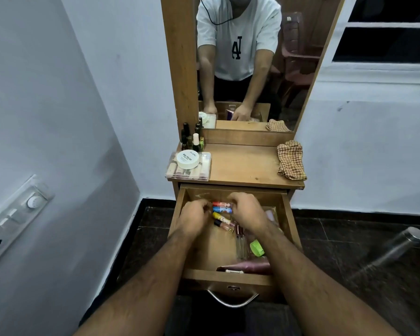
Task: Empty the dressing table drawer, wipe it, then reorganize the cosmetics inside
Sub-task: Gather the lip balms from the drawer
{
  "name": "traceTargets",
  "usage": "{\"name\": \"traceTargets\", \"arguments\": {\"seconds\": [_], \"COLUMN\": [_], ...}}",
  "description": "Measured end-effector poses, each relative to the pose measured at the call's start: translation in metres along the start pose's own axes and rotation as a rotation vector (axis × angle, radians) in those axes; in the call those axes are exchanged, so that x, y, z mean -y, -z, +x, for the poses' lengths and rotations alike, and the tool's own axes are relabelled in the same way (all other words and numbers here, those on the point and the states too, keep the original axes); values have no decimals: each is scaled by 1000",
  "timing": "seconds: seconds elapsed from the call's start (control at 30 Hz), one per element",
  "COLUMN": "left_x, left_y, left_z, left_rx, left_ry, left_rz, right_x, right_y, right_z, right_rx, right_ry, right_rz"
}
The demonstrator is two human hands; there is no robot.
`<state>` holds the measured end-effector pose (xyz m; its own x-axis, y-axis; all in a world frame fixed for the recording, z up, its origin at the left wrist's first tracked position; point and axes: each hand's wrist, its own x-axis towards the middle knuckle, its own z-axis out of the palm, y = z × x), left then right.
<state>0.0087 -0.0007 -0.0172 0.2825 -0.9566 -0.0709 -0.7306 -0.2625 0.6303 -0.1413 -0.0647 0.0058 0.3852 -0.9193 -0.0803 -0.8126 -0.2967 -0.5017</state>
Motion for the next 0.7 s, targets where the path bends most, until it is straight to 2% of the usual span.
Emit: {"name": "traceTargets", "arguments": {"seconds": [0.13,0.4,0.7], "left_x": [12,15,14], "left_y": [-13,-34,-28], "left_z": [8,17,11], "left_rx": [-21,66,89], "left_ry": [-43,-215,-201], "left_rz": [91,167,204], "right_x": [-1,-16,-18], "right_y": [-20,-44,-39], "right_z": [12,22,24], "right_rx": [106,62,-7], "right_ry": [47,42,-27], "right_rz": [-190,-484,-466]}}
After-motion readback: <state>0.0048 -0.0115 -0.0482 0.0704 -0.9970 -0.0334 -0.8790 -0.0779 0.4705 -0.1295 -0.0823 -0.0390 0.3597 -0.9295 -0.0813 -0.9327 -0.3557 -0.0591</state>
